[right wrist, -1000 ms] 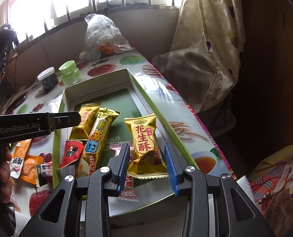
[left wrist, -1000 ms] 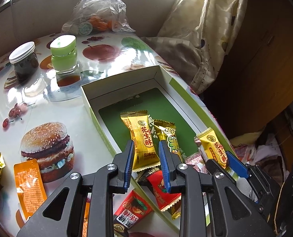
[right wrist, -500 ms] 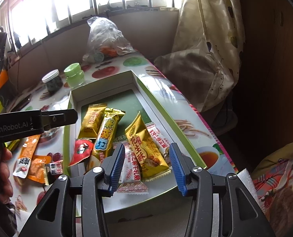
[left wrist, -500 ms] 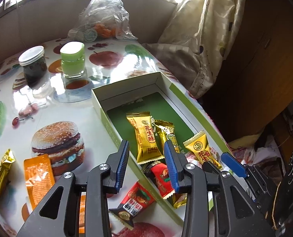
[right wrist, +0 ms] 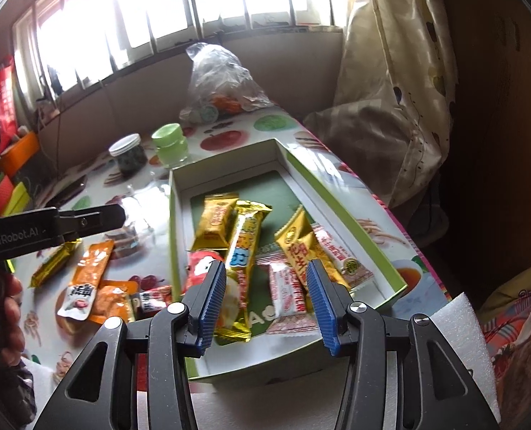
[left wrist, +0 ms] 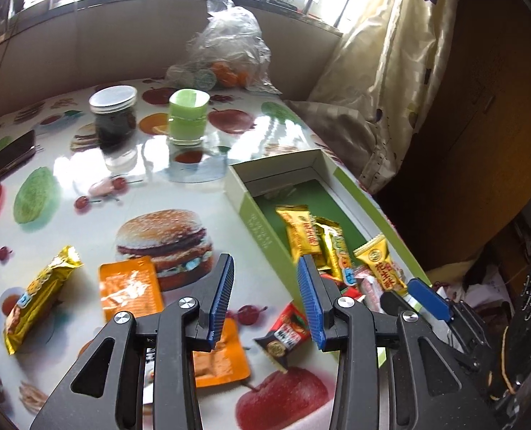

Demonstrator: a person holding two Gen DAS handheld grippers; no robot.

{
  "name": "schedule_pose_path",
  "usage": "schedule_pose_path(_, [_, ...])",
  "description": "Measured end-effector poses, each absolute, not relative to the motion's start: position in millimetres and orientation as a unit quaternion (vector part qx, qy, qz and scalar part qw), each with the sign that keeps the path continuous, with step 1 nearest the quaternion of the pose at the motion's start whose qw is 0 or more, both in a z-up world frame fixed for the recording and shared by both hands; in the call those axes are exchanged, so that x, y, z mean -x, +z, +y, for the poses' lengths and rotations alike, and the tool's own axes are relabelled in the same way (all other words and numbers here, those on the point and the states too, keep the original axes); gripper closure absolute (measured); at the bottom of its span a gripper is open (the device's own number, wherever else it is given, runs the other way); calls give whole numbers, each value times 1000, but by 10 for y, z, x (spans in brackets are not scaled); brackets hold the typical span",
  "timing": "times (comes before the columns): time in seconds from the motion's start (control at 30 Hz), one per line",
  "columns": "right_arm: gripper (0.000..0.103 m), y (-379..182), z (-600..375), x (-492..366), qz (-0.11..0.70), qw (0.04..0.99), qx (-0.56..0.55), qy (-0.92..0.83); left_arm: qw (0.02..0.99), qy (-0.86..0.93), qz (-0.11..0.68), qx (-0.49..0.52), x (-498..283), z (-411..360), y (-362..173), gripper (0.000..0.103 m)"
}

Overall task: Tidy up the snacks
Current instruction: 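Move both open tools back to the remaining snack pile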

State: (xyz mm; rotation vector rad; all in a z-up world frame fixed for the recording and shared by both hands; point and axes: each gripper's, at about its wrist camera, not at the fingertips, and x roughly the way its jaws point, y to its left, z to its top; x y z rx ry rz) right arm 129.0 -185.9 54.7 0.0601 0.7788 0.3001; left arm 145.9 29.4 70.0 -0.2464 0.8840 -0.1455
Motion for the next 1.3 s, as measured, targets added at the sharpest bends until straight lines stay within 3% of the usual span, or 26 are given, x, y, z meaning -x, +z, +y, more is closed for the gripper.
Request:
schedule_pose_path(0.53, [57, 486, -1028, -921, 351, 891, 90, 273, 891, -11, 427, 155, -1069, 876, 506, 64])
schedule_pose_path(0.93, [57, 252, -747, -1014, 391, 865, 139, 282, 883, 9, 435, 177, -955, 1162, 365, 64])
schedule_pose_path(1.3, [79, 194, -753, -1075, 408, 866, 147, 249, 879, 7, 439, 187, -910, 1194, 321, 64])
